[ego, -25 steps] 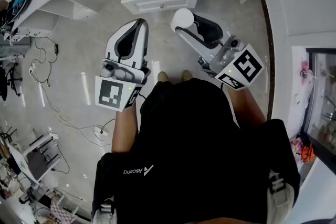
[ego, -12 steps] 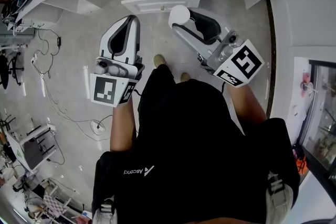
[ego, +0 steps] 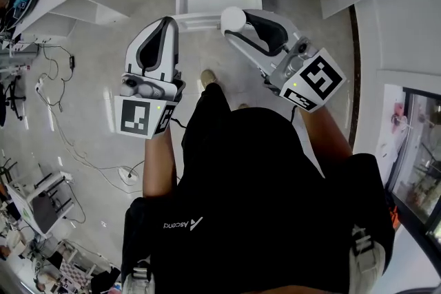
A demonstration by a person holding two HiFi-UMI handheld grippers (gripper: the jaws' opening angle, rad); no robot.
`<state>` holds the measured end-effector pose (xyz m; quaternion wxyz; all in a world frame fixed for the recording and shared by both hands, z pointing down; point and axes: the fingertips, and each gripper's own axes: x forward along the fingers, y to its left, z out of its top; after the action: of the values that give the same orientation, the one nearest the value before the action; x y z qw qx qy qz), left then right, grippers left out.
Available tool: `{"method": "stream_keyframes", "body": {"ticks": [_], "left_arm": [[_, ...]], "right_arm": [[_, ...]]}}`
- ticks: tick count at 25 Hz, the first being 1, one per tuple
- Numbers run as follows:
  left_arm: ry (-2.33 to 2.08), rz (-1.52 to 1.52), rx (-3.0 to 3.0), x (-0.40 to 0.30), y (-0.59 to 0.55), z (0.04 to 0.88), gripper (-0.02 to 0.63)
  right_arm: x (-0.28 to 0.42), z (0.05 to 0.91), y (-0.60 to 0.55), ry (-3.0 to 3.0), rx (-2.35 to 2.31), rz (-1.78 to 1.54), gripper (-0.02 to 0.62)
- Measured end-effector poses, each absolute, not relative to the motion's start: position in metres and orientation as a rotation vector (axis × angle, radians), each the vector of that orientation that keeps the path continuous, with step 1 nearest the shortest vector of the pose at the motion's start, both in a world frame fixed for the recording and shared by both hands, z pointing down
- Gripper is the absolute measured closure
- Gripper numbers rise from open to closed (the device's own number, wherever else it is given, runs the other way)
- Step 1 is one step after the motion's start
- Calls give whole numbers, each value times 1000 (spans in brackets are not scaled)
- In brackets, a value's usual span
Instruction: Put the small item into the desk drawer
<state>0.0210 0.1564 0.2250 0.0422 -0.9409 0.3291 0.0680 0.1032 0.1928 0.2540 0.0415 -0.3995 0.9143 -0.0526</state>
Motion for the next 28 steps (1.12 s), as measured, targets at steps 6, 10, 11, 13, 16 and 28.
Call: {"method": "stream_keyframes", "body": {"ticks": [6, 10, 11, 13, 16, 28], "left_arm": [[944, 179, -2902, 3, 85, 234, 607], [890, 159, -2918, -11, 37, 244, 607], [877, 165, -2920, -14, 25, 245, 607], [854, 173, -2926, -20, 2, 250, 607], [810, 127, -2938, -25, -14, 266, 607], [816, 135, -2987, -38, -84, 307, 607]], "right_arm": [[79, 269, 117, 2856, -1282, -208, 437], [63, 291, 66, 2915, -1342, -278, 437], [58, 299, 52, 2933, -1356, -303, 437], [48, 317, 27, 2972, -1382, -362, 436], [43, 344, 5, 3034, -1415, -453, 437], [24, 462, -71, 3345, -1399, -872, 436]]}}
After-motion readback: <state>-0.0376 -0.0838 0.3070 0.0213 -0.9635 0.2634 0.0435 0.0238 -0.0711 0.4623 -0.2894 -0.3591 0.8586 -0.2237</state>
